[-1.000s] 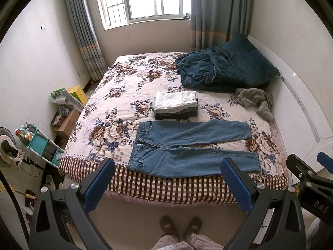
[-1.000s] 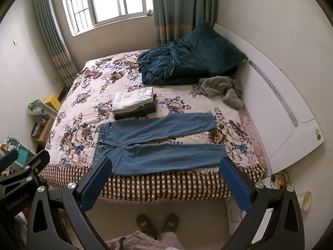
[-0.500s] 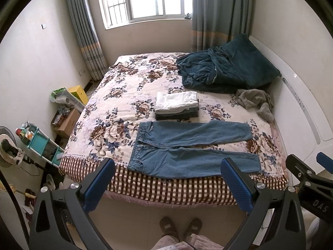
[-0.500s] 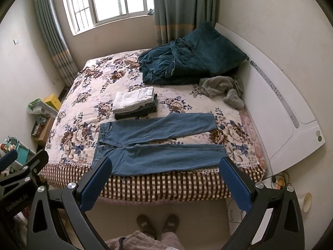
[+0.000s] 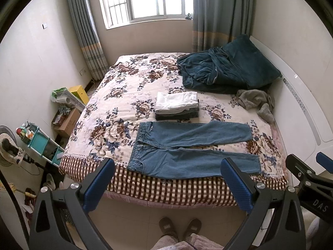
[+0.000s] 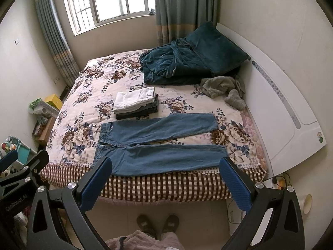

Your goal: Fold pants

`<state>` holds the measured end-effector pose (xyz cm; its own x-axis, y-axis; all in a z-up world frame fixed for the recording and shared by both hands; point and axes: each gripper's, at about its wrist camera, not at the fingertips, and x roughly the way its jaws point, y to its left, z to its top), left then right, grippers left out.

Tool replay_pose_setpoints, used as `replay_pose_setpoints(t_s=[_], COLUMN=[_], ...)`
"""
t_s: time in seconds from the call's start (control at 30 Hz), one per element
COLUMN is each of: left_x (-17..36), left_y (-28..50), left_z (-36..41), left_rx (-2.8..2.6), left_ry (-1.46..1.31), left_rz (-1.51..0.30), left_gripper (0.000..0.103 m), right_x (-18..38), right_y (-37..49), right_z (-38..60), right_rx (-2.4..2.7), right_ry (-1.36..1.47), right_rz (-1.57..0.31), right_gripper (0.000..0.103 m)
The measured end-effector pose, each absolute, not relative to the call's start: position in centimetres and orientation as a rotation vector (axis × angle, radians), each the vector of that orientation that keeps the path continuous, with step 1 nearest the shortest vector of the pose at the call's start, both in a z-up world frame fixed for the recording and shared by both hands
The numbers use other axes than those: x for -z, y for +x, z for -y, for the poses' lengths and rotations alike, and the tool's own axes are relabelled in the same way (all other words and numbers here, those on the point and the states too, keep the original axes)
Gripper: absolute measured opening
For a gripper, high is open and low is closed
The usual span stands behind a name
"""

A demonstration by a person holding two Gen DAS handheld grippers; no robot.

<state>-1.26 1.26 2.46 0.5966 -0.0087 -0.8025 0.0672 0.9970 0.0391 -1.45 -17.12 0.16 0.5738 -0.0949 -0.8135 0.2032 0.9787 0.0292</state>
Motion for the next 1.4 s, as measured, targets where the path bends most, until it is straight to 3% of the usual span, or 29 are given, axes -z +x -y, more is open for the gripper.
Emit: replay_pose_setpoints(t_s=[0.53,0.87,1.2,1.4], left_x=[1.6,8.3,18.7,26.7], left_y=[2.5,11.2,26.4,35.2], left_z=[2.2,5.8,8.5,11.8], left_rx=[-0.031,-0.060,-0.019,0.048], left_ry=[0.055,0.080,0.179,0.134], left_rz=[-0.980,-1.068,-1.135,-1.210], left_gripper=[0.103,0.103,0.103,0.103], right_x=[5.8,12.6,25.8,37.5], right_y=[2.3,12.0,28.6,37.6], right_z=[21.2,26.7,33.5,41.9], right_rx=[0.166,0.130,0.213,0.349], right_ry=[0.165,0.223,0.244,0.550], right_rz=[-1.023,-1.066,-1.214,-1.381], right_gripper=[0.103,0.103,0.103,0.103])
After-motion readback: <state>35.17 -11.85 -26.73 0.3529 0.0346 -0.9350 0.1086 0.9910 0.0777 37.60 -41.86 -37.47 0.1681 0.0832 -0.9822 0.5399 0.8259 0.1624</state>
